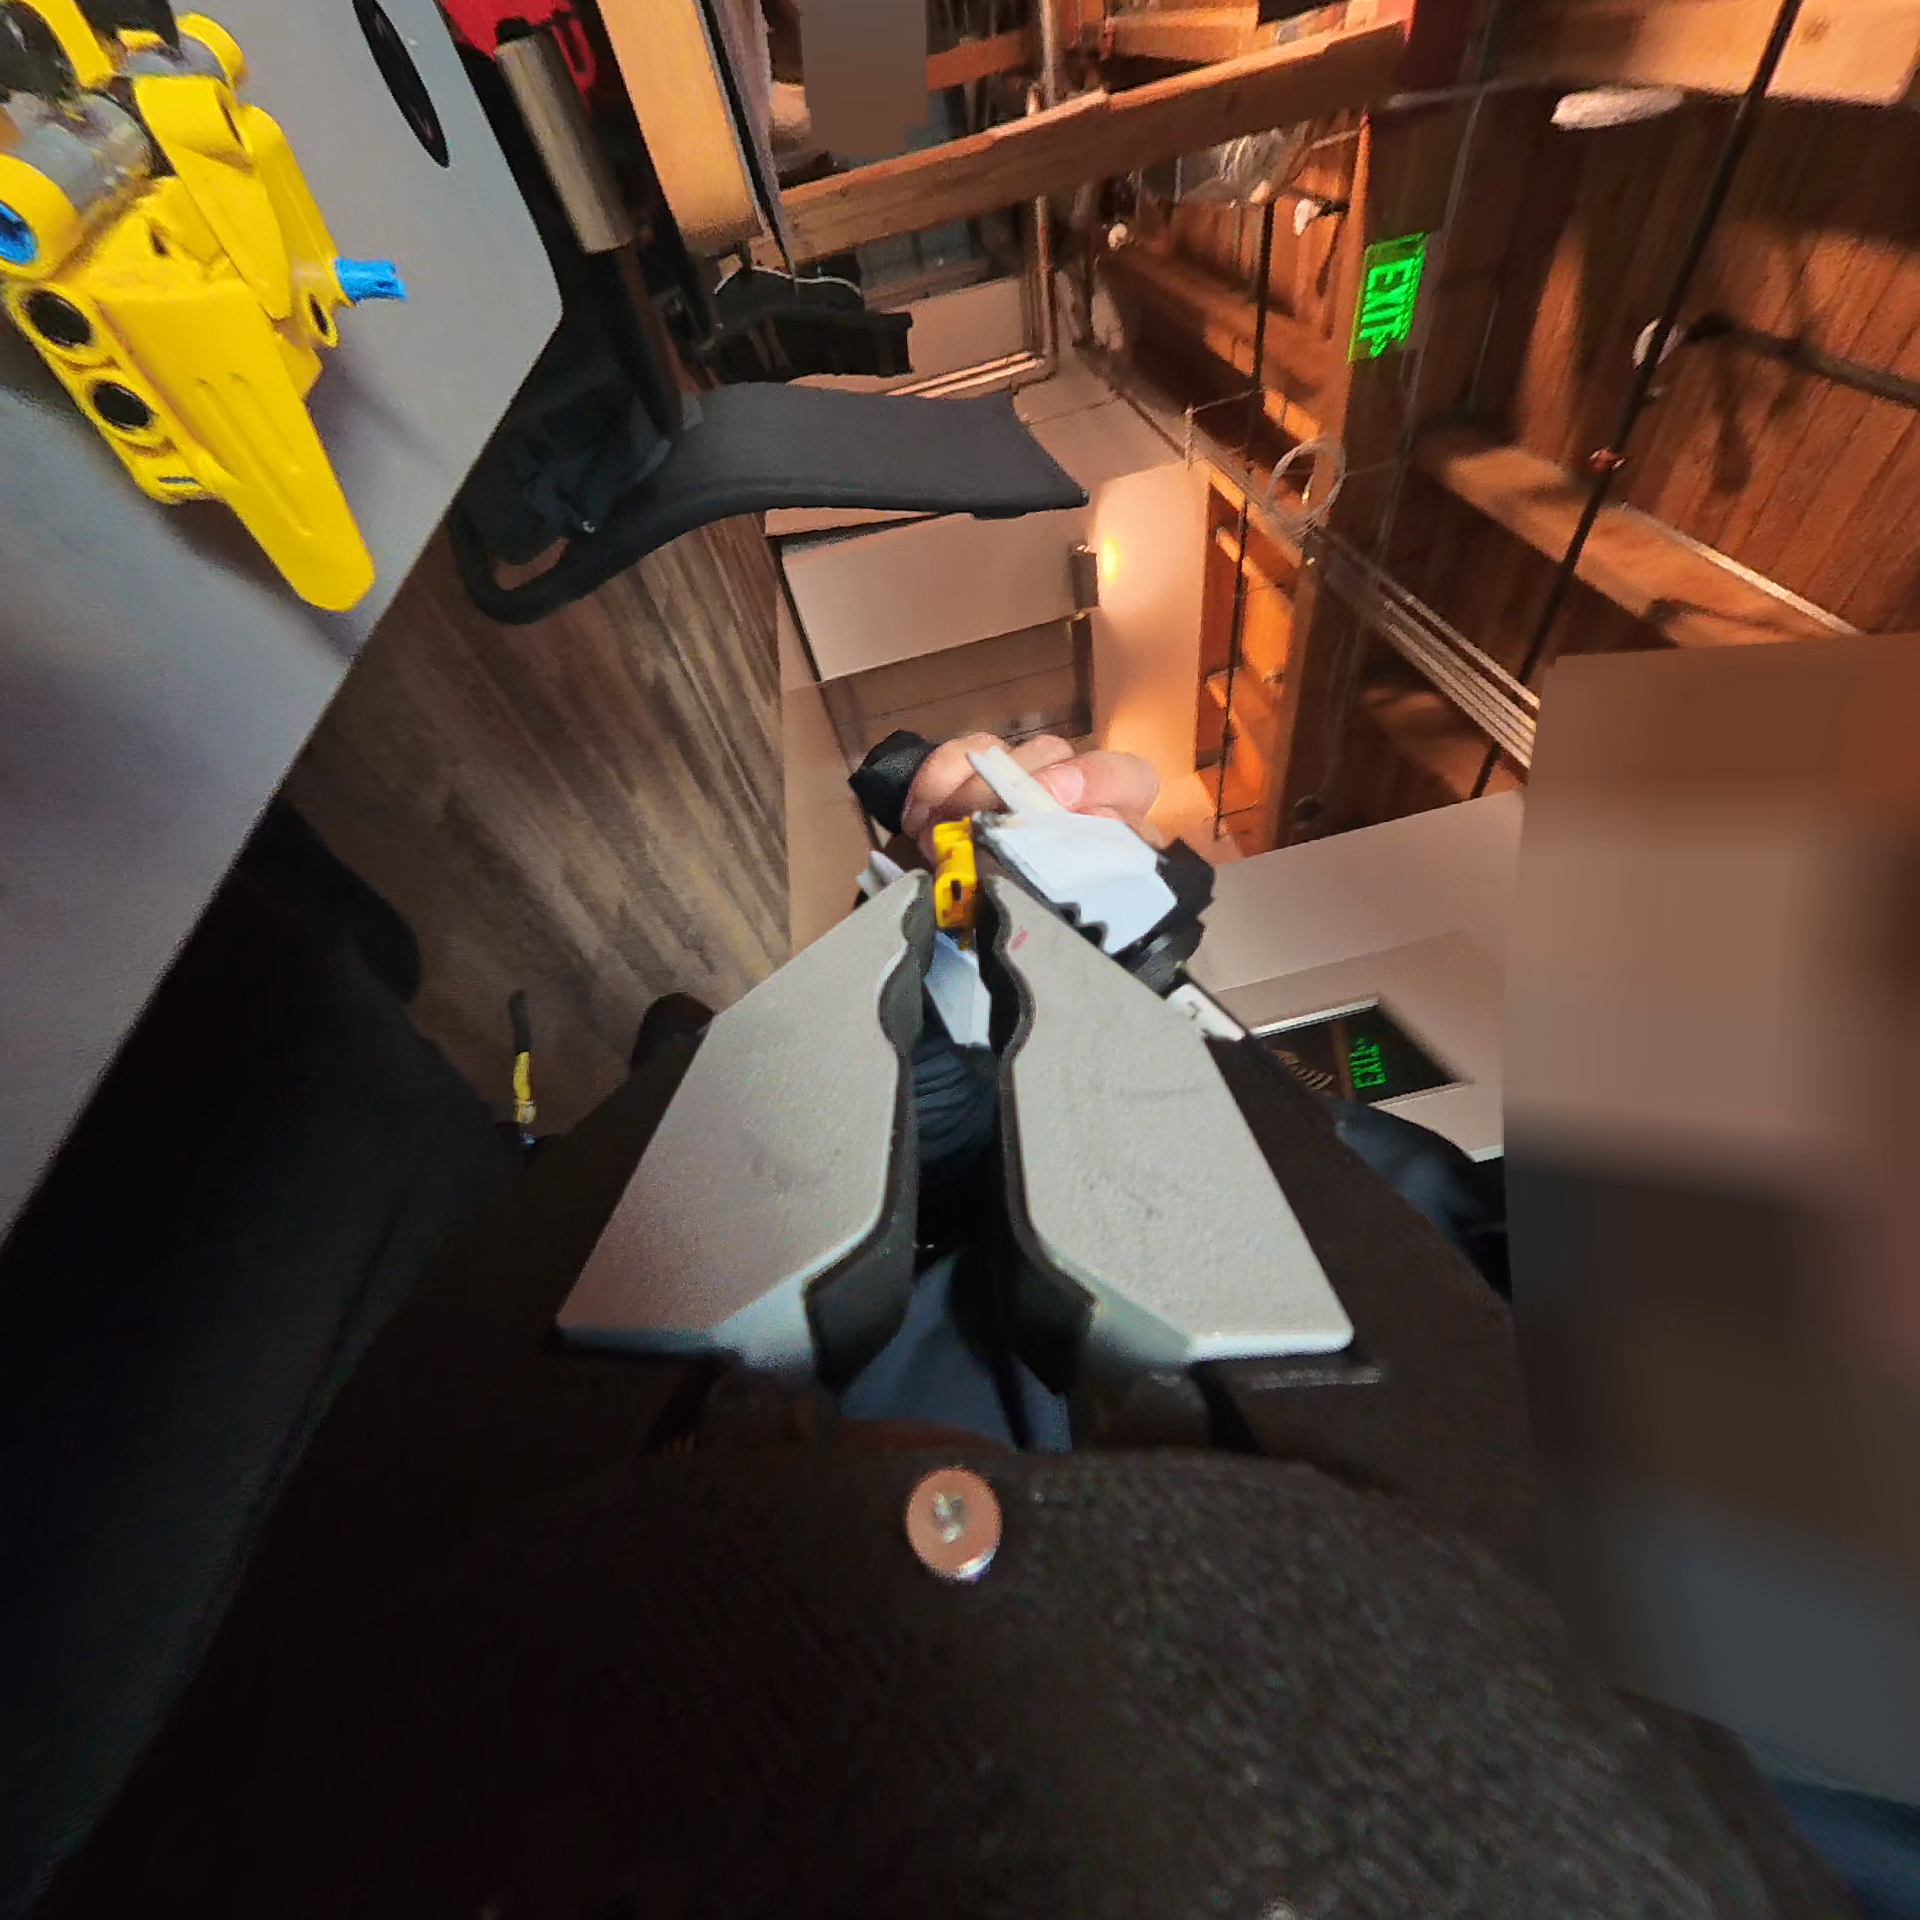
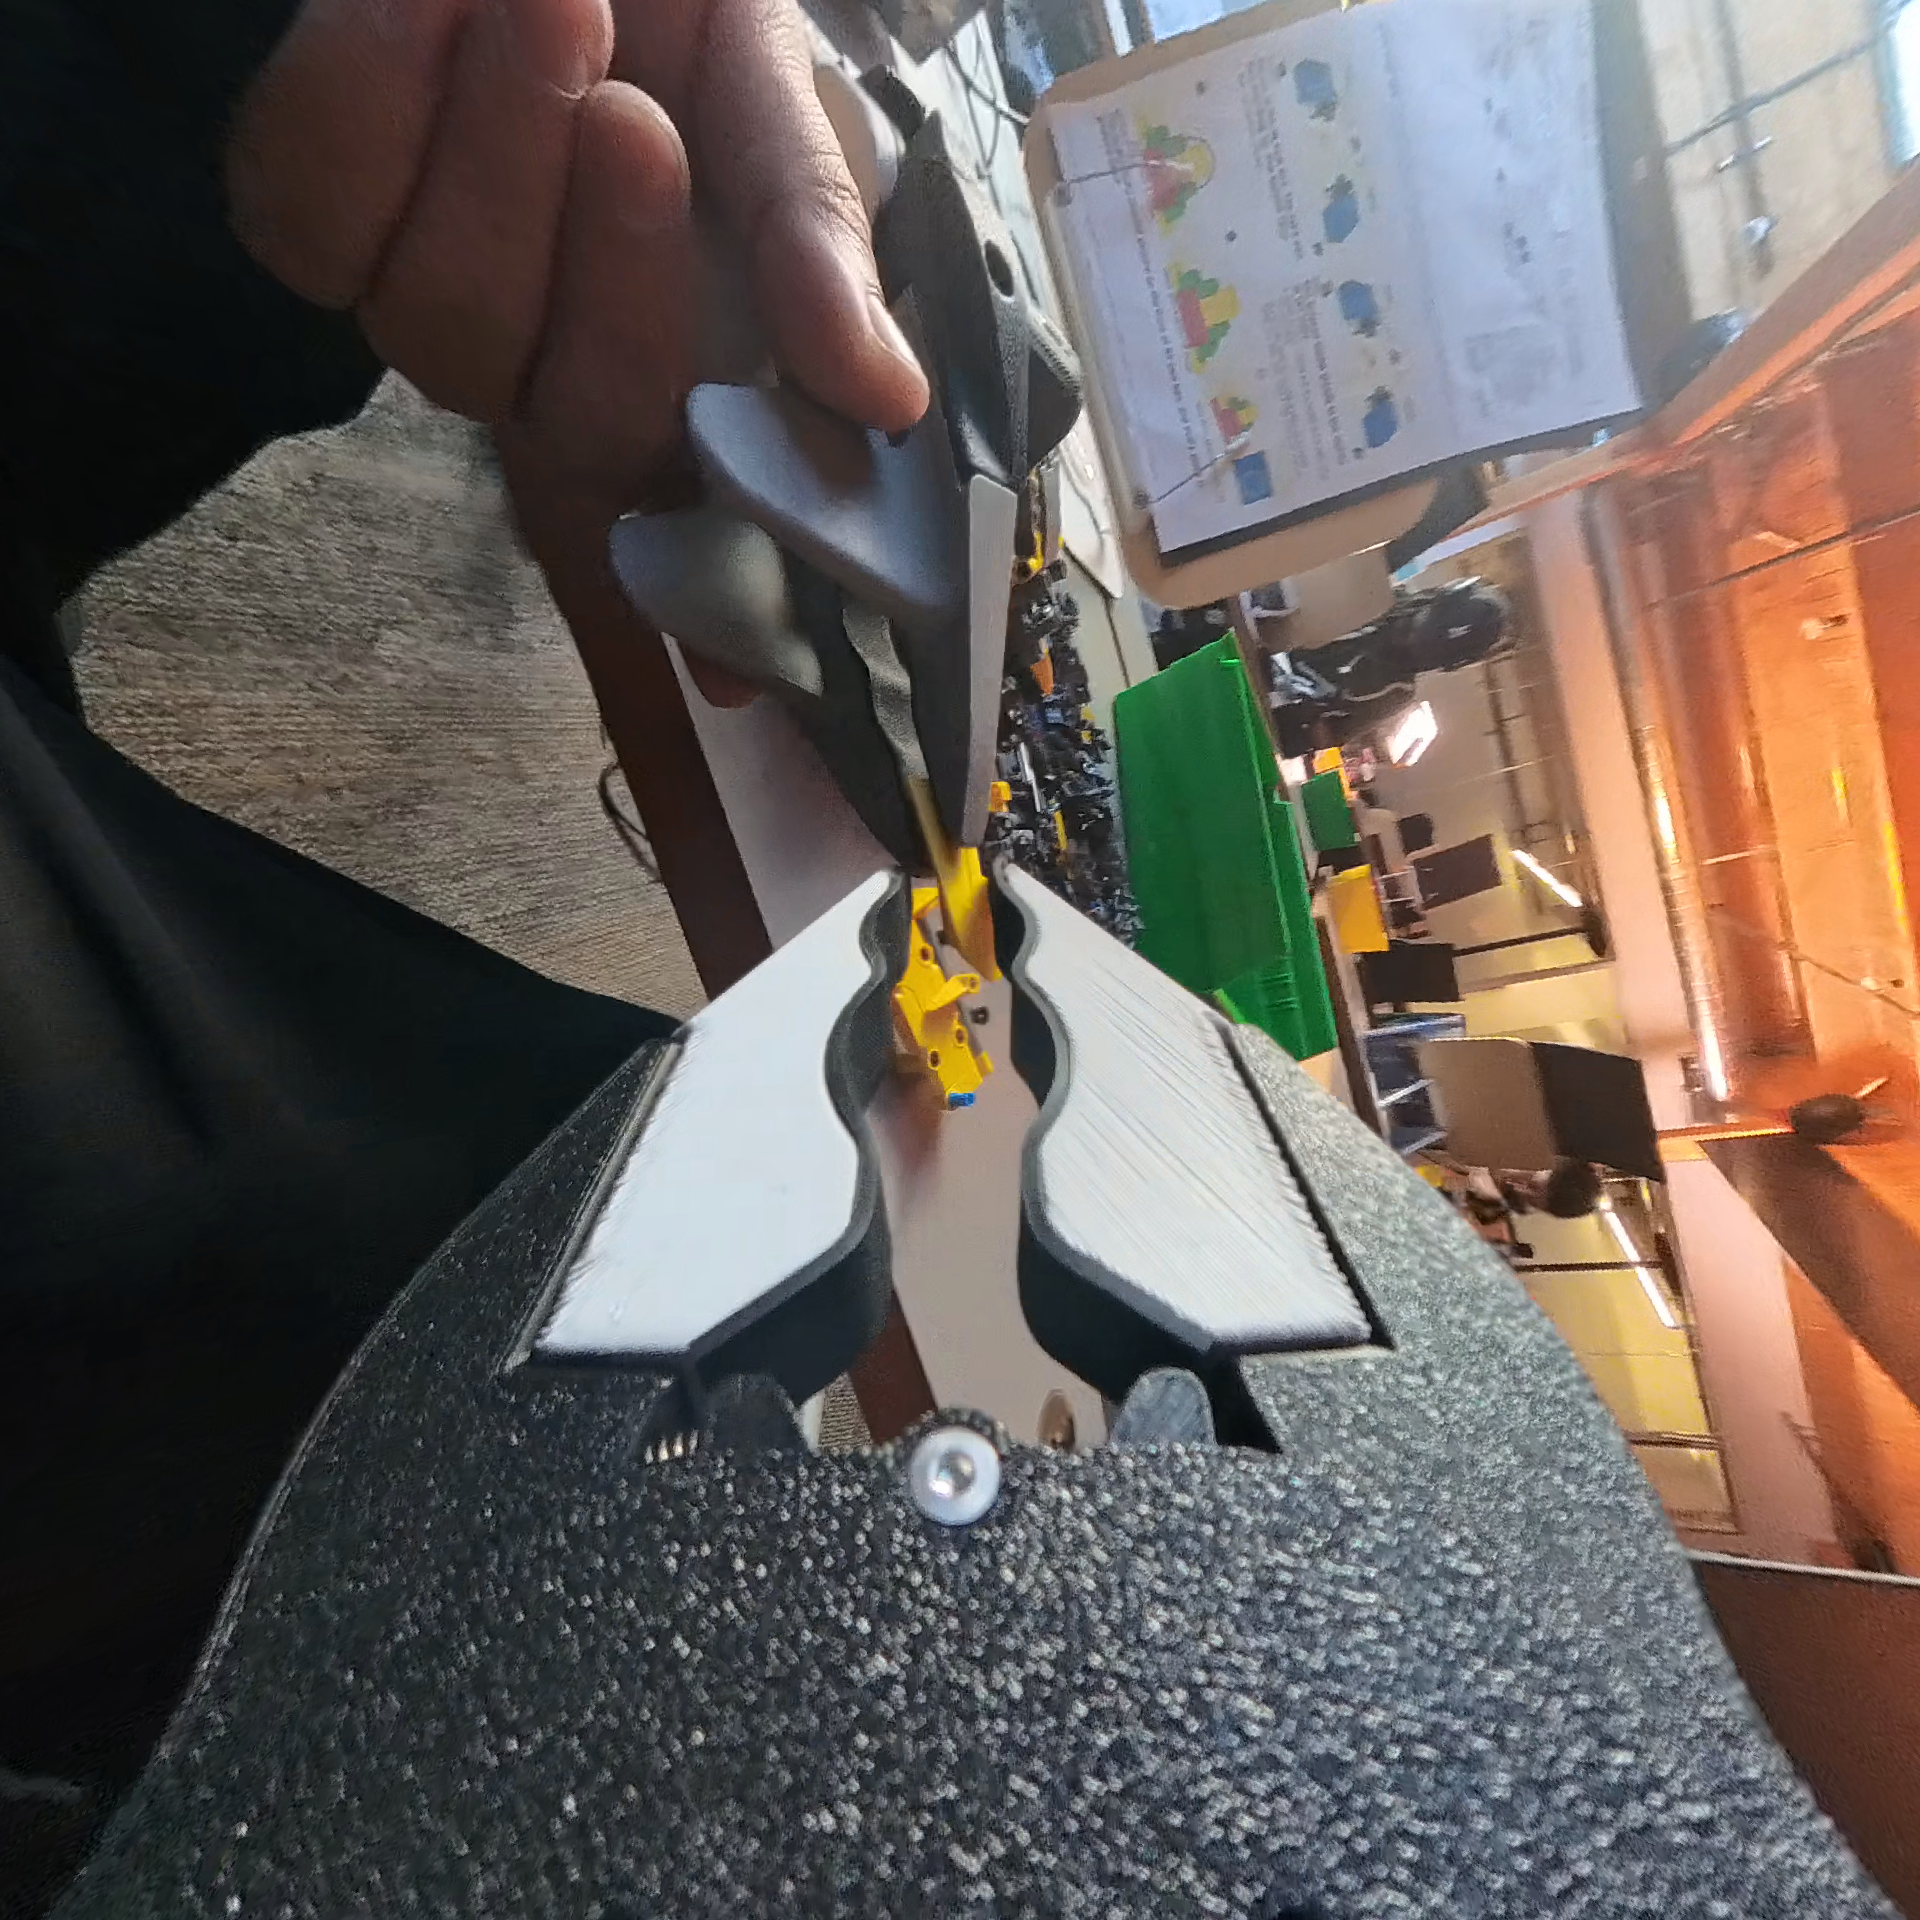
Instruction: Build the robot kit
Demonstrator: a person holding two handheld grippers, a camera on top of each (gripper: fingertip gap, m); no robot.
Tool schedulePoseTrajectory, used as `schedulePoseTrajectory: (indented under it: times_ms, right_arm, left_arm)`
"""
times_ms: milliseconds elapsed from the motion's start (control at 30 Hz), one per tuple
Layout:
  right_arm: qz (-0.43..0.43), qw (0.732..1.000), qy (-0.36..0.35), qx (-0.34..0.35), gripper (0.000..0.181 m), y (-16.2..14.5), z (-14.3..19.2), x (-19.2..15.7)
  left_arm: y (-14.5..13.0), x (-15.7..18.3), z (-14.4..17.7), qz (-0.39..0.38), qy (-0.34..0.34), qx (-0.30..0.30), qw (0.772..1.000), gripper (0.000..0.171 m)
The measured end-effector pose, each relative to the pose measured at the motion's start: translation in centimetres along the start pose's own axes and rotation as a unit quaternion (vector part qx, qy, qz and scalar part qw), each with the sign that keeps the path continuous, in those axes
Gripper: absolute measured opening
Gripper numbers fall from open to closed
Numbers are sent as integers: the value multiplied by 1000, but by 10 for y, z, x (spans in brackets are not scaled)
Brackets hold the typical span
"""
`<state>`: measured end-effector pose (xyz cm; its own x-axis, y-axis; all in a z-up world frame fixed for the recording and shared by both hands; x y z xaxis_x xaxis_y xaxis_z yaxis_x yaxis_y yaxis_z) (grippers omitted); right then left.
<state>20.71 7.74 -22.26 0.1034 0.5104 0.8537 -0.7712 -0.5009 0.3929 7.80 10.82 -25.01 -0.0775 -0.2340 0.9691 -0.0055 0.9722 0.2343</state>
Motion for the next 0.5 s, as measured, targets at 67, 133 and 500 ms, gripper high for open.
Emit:
schedulePoseTrajectory:
  times_ms: [67, 133, 500]
  right_arm:
    - [9, 1000, -17, -1, 13, 1, 4, 2]
    - [25, 999, -33, -5, 7, 1, 7, 3]
    - [-136, 991, 6, -2, 5, -15, 1, 14]
  left_arm:
    - [-2, 2, -2, 6, -13, 13, 1000, 4]
    - [-2, 3, -3, 10, -13, 25, 1000, 4]
    - [8, 16, -1, -88, 73, 68, 991, 20]
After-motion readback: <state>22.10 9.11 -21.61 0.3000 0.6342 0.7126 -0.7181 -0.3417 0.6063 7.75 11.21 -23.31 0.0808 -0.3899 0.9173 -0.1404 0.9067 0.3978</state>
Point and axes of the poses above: each gripper's, where its closed fingertips meet, z back along the fingers, y out of its top, x = y × z across the jaws, the point moved 8 cm from there along z, back along the fingers, and after that the axes turned 9 degrees about -x, right-handed, at the moved point
